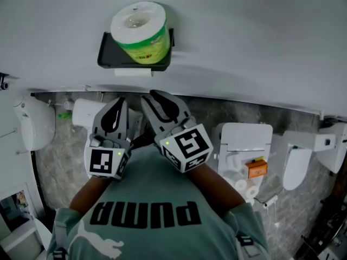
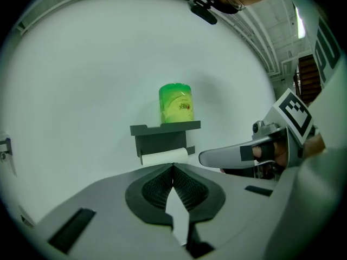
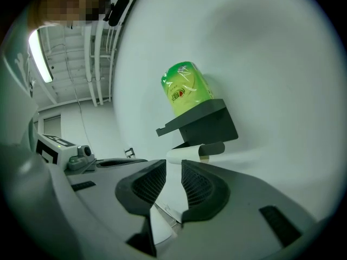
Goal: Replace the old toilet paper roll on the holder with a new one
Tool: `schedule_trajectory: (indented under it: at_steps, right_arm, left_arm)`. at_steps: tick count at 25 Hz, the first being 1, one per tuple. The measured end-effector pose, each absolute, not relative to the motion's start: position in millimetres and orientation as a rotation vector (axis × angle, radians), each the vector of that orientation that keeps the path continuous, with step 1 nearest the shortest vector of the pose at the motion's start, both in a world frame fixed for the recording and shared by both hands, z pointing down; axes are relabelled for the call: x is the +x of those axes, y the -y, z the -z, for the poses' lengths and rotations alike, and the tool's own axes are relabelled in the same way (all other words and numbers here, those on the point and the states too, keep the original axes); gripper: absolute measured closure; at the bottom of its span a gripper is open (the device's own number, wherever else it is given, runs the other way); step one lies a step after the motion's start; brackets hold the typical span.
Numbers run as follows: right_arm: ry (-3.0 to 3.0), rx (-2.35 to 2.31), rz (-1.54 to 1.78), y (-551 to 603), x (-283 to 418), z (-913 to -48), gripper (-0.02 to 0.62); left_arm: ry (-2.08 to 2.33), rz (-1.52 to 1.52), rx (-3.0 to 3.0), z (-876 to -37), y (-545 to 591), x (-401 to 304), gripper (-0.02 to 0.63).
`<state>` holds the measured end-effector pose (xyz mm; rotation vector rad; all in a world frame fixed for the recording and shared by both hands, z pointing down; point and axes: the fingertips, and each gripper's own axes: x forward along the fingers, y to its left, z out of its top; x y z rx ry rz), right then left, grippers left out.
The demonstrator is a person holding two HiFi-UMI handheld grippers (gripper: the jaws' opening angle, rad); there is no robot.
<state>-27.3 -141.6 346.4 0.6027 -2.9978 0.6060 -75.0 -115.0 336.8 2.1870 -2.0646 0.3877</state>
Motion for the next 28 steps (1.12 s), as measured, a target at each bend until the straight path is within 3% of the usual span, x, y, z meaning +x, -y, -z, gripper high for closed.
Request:
schedule_trajectory:
  at_steps: [5, 14, 28]
  right_arm:
    - [2.984, 0.629, -0.788, 150, -41, -350, 0.490]
    - [2.897, 0.654, -1.419, 175, -71, -374, 0.364]
    - [2.872, 0.843, -1.838, 208, -84, -372, 0.345]
  left_arm:
    - [1.998, -0.418, 2.229, -347, 128, -85, 0.603]
    - [1.887, -0.459, 2.310, -362, 148, -113, 0.603]
    - [1.764, -0.462, 2.392, -371, 170, -138, 0.603]
